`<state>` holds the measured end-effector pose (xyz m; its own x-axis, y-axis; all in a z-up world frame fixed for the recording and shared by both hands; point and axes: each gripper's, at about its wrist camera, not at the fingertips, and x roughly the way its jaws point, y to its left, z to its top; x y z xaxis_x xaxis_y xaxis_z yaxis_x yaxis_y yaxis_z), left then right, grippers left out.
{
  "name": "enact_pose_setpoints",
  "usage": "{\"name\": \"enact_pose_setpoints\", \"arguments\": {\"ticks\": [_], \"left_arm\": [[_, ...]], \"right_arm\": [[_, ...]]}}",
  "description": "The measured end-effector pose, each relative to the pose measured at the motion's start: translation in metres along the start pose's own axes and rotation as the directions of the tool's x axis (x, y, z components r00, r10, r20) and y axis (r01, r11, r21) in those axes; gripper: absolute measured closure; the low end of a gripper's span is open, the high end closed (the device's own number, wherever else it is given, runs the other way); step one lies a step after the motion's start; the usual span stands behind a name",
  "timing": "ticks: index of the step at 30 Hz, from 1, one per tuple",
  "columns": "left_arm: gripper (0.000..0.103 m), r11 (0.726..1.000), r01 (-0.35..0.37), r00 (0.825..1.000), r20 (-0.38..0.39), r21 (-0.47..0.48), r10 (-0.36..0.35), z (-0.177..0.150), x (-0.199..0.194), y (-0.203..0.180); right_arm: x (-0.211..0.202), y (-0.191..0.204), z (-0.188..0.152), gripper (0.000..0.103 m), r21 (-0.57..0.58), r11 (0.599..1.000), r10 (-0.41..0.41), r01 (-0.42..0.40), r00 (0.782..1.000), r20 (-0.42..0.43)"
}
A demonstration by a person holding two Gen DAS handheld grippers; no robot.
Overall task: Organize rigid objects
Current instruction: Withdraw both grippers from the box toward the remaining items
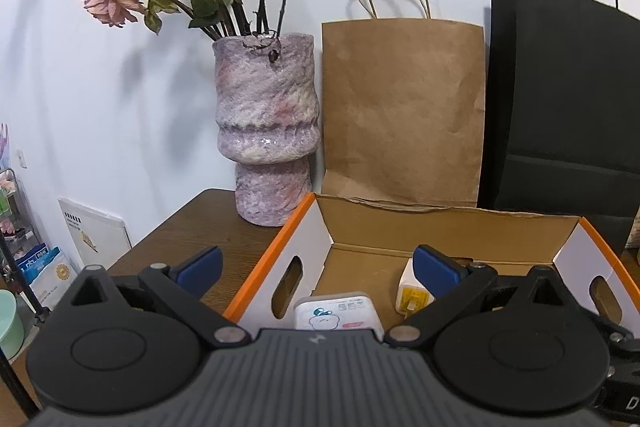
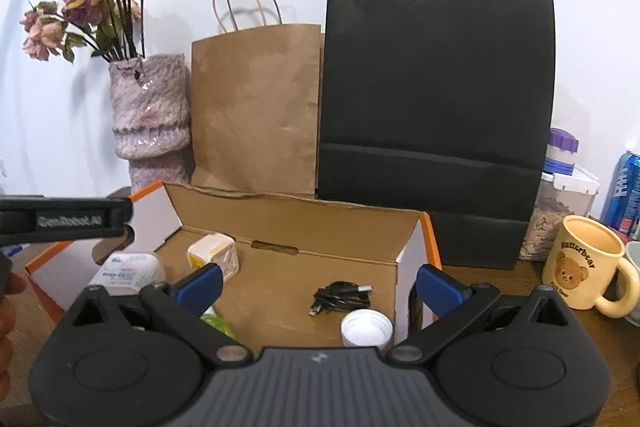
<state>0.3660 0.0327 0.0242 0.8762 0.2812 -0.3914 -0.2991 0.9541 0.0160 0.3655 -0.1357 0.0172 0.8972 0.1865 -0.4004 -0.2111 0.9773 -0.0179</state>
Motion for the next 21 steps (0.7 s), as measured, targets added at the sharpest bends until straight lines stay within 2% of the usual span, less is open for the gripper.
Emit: {"name": "enact_pose_setpoints", "arguments": {"ticks": [4,12,21], "left_arm": [[0.0,1.0,-0.001,1.0,0.015,-0.009,0.001,0.0,-0.009,0.005],[0.0,1.0,0.025,0.999,0.027,-0.012,-0.025,-0.008,-0.034,0.017],[0.0,0.998,0.064,0.998,0.005,0.019,-0.064,-0.028,-0.062,0.03]], "right_arm": [[-0.009,-0.001,-0.003,0.0,-0.013,1.0,0.004,-0.004,1.0,-0.005],[-0.041,-0.006,-0.007,0.0,-0.029,0.999,0.014,-0.013,0.999,0.041],[-0.077,-0.008,-0.026,0.0,-0.067,0.997,0.052,-0.049,0.998,0.041]]}}
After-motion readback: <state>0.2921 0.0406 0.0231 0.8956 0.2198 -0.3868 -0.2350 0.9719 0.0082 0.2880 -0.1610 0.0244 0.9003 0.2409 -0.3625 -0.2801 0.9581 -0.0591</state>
